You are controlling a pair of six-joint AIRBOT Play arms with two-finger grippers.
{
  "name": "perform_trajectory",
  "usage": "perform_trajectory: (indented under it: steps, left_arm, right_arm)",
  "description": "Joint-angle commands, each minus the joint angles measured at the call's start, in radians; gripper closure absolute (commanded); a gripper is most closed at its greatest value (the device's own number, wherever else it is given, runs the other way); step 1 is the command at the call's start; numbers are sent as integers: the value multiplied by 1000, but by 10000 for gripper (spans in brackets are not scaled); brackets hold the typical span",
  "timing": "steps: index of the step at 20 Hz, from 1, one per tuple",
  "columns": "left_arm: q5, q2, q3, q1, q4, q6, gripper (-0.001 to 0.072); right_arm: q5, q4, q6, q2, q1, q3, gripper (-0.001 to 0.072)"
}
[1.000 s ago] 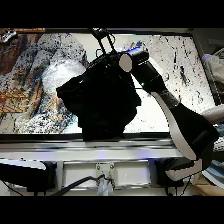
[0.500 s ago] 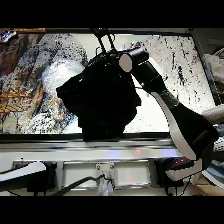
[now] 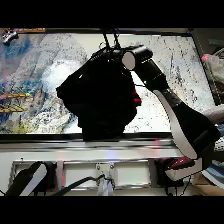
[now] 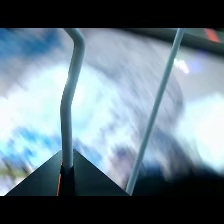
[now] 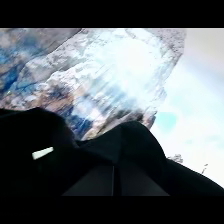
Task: Fold the clothes and pants, and hang the long-sleeved shirts on hangers.
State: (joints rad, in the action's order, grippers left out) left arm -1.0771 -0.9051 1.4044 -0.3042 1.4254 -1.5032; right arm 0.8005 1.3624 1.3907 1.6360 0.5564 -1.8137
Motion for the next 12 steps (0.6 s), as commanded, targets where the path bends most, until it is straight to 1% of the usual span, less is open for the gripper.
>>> perform_trajectory:
  steps: [1,6,9,10,12]
  left_arm:
    - [-165,171,-164,150,-13,0,679]
    - [-315,341,-268,300,-18,1,679]
    - [-394,373,-304,408,-21,32,679]
    - [-402,371,-320,446,-21,32,679]
    - [-352,362,-363,519,-21,47,679]
  right_arm:
    - [2,-5,14,-11,-33,-2,688]
    - [2,-4,14,-13,-52,-2,688]
    - [-3,-5,14,-14,-51,-2,688]
    - [-2,-5,14,-15,-51,-2,688]
    - [8,-6,14,-23,-51,-2,688]
